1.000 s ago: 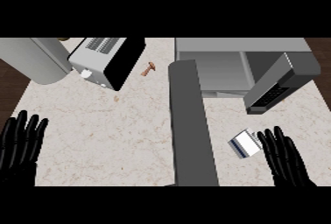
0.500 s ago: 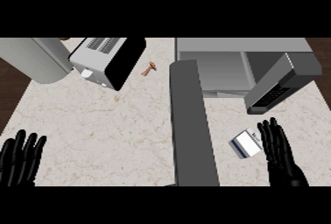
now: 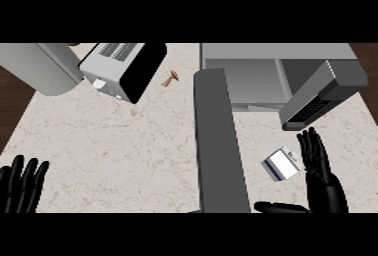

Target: Pick up the milk, place it into the microwave and close the microwave

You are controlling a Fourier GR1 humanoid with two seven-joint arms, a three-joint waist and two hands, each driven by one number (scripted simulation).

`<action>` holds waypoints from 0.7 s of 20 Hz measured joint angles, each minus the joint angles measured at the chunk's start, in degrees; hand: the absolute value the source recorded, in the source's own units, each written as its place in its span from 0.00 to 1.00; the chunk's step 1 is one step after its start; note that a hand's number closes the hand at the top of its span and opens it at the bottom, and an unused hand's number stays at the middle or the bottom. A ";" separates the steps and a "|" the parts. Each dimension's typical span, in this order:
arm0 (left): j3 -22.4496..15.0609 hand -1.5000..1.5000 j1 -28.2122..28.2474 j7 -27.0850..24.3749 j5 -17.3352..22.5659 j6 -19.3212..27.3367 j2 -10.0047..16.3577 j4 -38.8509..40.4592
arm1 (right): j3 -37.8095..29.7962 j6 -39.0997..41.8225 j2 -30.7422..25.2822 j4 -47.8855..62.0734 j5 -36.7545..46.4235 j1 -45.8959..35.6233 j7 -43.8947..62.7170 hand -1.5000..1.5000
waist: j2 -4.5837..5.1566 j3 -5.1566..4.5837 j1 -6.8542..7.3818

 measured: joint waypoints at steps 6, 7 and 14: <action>-0.76 0.00 1.22 -2.08 -0.53 -0.54 -0.38 0.89 | -5.15 0.56 -2.75 8.29 -0.73 -3.16 -3.95 0.00 | 0.01 0.00 -0.01; -0.45 0.00 0.82 -2.36 -0.42 -0.75 -0.27 1.64 | -6.59 1.46 -3.78 10.46 -1.57 -4.11 -4.99 0.00 | 0.02 0.01 -0.01; -0.90 0.00 1.70 -2.32 -0.12 -0.81 -0.13 0.87 | -9.88 4.46 -6.68 20.68 -2.09 -7.26 -9.94 0.00 | 0.02 0.00 0.03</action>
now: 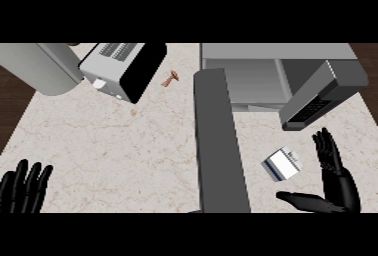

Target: Pick up the milk, place it into the microwave and close the microwave

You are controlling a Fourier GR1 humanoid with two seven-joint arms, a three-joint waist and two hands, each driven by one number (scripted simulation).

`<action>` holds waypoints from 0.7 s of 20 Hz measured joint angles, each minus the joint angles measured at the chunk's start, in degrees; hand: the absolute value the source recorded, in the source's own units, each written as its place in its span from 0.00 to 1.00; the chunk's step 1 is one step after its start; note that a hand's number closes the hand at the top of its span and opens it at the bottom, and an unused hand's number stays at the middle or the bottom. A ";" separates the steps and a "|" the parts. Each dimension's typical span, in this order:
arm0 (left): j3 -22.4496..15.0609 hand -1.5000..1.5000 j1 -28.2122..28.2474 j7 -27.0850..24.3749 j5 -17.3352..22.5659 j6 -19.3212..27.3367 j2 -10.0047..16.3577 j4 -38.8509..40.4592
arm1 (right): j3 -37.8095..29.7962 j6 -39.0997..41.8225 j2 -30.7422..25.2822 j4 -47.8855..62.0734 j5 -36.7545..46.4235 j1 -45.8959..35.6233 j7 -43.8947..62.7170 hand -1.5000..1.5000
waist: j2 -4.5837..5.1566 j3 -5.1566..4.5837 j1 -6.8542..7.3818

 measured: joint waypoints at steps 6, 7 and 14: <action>-0.03 0.00 1.24 0.75 0.32 -0.18 -0.11 -1.90 | -0.72 1.05 -1.05 8.96 1.38 -3.11 -3.63 0.00 | 0.00 0.01 0.06; 0.14 0.00 1.97 -0.42 0.34 -0.43 -0.20 -1.23 | -0.69 0.75 -0.89 9.62 1.65 -3.38 -3.96 0.00 | -0.01 0.01 0.06; 1.02 0.00 2.20 -0.70 1.32 -1.10 0.06 -1.16 | -3.25 -0.88 -2.23 25.06 3.36 -10.62 -10.52 0.00 | 0.03 0.02 0.22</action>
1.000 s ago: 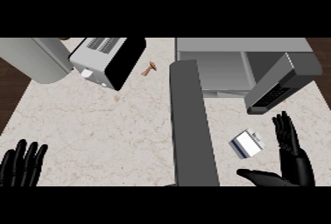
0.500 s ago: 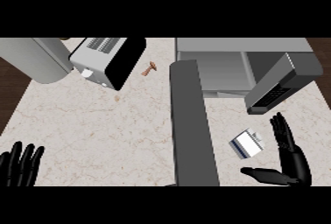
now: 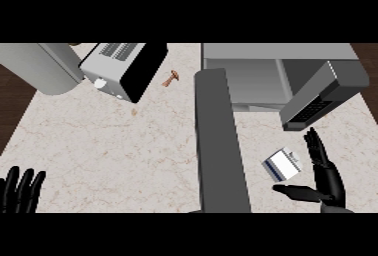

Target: Pick up the milk, place it into the microwave and close the microwave

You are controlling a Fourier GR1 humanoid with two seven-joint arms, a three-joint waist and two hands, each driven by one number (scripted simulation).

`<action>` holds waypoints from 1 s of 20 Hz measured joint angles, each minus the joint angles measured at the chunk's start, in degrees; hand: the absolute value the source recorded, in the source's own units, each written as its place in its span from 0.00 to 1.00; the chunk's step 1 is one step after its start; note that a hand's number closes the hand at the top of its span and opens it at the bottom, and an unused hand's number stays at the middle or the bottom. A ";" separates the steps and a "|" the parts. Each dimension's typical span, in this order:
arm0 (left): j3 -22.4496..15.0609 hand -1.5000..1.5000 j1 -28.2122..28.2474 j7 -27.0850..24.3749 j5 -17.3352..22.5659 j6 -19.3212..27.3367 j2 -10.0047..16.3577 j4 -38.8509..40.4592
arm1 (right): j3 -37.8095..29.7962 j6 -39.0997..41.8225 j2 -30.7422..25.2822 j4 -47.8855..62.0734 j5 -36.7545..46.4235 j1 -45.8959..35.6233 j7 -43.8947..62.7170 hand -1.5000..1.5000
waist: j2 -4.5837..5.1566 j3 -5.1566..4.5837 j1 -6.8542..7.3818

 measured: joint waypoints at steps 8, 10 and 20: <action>1.22 0.00 -0.05 -0.08 0.02 -0.67 -0.14 0.23 | -1.12 2.25 -2.19 16.80 1.33 -6.17 -7.46 0.00 | 0.05 0.02 0.16; 1.07 0.00 0.35 0.00 -0.02 -0.68 -0.12 -0.14 | -1.08 2.58 -1.82 19.43 1.38 -7.96 -7.78 0.00 | 0.06 0.02 0.16; 0.91 0.00 -1.89 0.47 0.06 -0.17 0.04 1.61 | -2.86 3.99 -3.14 32.35 1.32 -14.18 -11.03 0.00 | 0.23 0.10 0.47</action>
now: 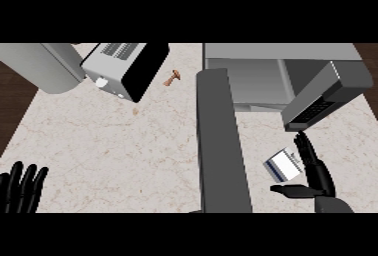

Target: Pick up the milk, place it into the microwave and close the microwave

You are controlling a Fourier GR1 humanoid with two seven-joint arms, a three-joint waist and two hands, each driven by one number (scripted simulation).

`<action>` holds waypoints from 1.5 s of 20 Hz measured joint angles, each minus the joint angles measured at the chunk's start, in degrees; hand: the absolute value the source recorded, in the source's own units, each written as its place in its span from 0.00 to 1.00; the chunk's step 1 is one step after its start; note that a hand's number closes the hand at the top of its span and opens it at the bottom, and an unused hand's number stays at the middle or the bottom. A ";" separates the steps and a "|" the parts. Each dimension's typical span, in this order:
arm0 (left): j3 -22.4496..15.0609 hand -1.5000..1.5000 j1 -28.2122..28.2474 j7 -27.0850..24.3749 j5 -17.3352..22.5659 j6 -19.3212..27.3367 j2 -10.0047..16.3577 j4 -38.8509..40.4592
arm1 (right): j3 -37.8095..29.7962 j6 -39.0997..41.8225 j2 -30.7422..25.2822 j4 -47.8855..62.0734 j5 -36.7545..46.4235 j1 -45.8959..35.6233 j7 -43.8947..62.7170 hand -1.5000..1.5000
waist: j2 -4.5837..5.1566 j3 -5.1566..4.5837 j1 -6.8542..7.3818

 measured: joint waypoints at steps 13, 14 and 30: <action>1.88 0.00 0.61 -0.32 1.89 -1.33 0.73 0.11 | -1.94 4.38 1.88 0.05 -4.39 -1.17 -0.10 1.00 | 0.01 0.03 -0.01; 2.41 0.00 0.20 -0.71 2.14 -1.60 0.97 1.02 | -2.03 4.64 2.32 -0.36 -4.83 -1.56 0.19 1.00 | 0.00 0.02 -0.09; 2.81 0.00 2.82 -3.29 1.41 -2.38 0.09 1.02 | 0.34 10.34 4.09 -8.46 -9.47 -2.31 5.52 1.00 | -0.32 -0.11 -0.56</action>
